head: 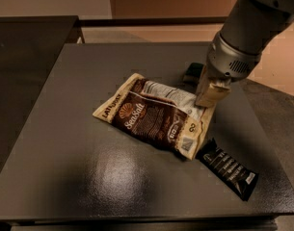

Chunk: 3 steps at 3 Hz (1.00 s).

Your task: Move brown chip bag near rxbar chocolate

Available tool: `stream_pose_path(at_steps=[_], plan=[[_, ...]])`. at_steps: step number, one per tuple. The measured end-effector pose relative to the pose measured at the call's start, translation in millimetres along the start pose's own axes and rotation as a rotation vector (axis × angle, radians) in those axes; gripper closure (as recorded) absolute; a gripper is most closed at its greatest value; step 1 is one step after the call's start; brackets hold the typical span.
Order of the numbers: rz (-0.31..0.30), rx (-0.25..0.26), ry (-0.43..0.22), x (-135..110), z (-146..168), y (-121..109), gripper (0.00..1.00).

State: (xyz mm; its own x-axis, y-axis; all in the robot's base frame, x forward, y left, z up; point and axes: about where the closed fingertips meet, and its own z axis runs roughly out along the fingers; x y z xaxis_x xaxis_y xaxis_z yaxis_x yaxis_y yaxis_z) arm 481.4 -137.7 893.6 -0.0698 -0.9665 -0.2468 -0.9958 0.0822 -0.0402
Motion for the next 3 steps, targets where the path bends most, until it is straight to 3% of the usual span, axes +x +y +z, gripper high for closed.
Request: stream_pose_path(at_steps=[2,3], plan=[[0.011,0.0,0.014,7.6,3.1,-3.0,0.12],[0.01,0.006,0.012,6.6,3.0,-3.8,0.0]])
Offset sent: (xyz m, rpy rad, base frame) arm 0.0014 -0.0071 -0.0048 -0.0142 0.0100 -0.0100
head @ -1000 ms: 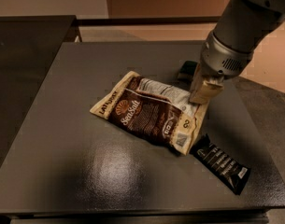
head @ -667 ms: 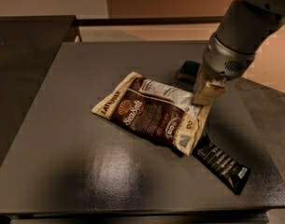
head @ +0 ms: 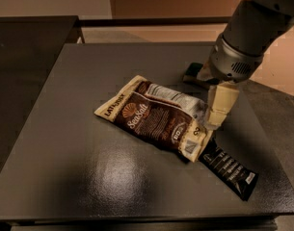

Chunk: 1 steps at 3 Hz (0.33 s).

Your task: Move brown chip bag near rxbar chocolate

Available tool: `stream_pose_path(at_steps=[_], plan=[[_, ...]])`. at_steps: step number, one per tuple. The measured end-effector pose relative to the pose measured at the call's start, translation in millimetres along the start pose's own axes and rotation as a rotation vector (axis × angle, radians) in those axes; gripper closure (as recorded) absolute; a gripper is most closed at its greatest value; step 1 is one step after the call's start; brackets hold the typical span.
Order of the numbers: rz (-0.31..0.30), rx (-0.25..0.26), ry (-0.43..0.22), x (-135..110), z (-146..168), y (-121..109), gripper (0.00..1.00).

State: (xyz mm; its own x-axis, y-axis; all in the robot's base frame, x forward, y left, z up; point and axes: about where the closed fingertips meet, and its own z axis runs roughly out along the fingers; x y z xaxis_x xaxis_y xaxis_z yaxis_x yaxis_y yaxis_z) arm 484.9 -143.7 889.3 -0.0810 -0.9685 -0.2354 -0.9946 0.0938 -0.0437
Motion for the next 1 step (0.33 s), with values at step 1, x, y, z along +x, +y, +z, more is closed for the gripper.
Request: stream_pose_path(at_steps=[1], plan=[[0.0,0.0,0.0,0.0,0.0,0.0,0.0]])
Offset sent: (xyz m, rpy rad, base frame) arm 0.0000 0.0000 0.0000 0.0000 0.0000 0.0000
